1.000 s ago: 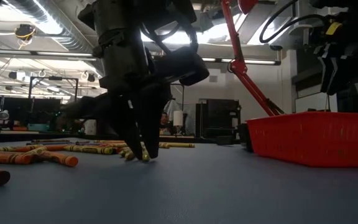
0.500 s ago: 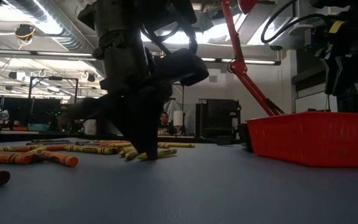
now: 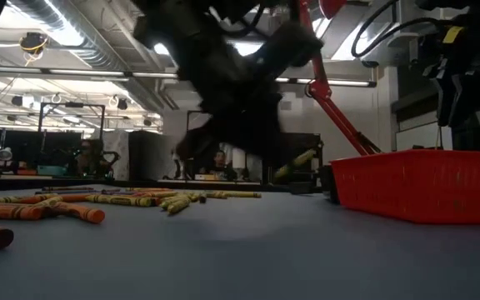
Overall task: Sort crayons
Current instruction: Put the yellow green crayon into the green basket
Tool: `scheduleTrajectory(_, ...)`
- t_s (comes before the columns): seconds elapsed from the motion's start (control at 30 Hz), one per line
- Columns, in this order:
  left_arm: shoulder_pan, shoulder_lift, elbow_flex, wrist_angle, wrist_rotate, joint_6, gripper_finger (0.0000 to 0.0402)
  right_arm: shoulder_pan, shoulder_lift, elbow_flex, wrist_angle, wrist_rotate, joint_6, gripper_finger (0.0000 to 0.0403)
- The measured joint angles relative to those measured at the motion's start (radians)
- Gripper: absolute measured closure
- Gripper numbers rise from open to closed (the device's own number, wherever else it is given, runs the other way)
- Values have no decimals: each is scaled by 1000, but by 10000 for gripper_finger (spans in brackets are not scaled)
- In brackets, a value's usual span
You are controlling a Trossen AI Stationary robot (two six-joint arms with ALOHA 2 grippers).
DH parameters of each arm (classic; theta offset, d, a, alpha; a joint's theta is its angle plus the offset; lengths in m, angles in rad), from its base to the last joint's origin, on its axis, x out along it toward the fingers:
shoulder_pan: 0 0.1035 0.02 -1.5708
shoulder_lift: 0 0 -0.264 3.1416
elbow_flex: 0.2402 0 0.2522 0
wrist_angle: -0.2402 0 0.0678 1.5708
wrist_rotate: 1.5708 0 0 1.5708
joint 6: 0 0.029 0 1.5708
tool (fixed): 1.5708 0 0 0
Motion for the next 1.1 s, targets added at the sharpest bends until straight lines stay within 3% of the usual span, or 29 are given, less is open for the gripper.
scheduleTrajectory(0.13,20,0,0,153,-4,119,396,0,0,47,0,0,0,256)
scheduleTrajectory(0.43,63,6,0,409,-145,385,396,0,0,146,84,-4,-1,256)
scheduleTrajectory(0.6,73,7,0,566,-218,519,396,0,0,147,242,-85,-1,256)
scheduleTrajectory(0.83,72,8,0,781,-228,734,396,0,0,147,462,-222,-27,256)
scheduleTrajectory(1.0,73,8,0,826,-227,785,396,0,0,147,578,-316,-83,256)
scheduleTrajectory(1.1,70,8,0,839,-227,804,396,0,0,147,626,-321,-97,256)
